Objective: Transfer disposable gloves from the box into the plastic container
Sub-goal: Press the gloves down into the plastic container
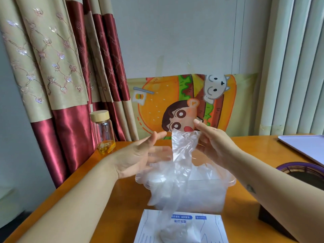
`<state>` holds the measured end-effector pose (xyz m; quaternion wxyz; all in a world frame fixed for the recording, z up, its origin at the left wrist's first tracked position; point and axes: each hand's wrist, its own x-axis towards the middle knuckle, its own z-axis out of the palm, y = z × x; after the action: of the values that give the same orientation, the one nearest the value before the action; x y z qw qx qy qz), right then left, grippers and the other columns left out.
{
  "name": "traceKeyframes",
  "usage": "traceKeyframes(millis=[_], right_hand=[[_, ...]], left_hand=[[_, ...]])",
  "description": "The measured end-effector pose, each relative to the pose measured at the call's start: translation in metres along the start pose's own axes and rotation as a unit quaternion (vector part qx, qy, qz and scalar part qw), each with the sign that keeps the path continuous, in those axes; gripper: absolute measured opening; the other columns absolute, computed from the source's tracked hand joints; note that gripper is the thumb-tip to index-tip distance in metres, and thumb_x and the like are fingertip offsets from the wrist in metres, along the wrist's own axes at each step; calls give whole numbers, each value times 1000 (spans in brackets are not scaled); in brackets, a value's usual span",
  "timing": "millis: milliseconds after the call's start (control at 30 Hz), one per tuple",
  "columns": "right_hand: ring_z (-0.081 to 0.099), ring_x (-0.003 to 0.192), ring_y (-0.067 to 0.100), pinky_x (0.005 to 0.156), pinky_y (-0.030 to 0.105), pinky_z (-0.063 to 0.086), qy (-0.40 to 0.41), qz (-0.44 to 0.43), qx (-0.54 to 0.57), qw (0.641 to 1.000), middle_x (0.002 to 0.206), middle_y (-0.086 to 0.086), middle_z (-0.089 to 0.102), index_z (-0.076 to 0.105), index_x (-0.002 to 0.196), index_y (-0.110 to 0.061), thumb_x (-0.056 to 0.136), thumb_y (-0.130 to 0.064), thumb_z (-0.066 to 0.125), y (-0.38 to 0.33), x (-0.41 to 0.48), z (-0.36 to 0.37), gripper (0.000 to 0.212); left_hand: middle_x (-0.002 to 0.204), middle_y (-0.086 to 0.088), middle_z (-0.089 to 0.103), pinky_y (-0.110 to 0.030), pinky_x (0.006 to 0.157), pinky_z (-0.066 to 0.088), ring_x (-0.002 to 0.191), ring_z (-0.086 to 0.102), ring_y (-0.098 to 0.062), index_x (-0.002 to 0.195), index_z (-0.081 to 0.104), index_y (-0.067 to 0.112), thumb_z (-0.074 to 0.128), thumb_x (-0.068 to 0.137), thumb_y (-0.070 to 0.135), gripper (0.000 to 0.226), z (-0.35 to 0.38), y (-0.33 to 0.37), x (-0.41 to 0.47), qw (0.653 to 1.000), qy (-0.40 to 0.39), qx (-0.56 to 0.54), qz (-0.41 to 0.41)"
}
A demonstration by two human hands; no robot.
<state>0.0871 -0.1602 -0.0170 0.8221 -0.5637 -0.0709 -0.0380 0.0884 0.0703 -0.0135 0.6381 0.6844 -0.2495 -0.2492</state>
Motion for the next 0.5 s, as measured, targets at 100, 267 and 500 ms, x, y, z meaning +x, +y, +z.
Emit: traceKeyframes(millis=[100,267,500], right_hand=[[45,52,13,68,30,53,-35,-28,30,999,49,-1,30,39,68,-18,70,-31,74,6,3,4,38],[32,59,18,80,34,35,-57,-31,29,997,56,3,22,36,47,-21,69,-42,80,8,6,9,53],[59,98,17,99,42,39,-89,-3,-114,989,91,-4,65,62,68,-20,76,-52,58,-16,-8,15,33]], left_hand=[[131,-5,61,-46,102,45,120,59,-27,137,46,38,76,62,59,84,15,4,7,999,-28,12,17],[128,-5,62,-45,108,41,120,58,-19,135,51,23,68,87,30,52,41,-7,29,996,32,69,49],[109,-3,66,-18,71,51,93,64,-12,121,51,17,67,88,15,37,47,-3,55,959,226,139,96]])
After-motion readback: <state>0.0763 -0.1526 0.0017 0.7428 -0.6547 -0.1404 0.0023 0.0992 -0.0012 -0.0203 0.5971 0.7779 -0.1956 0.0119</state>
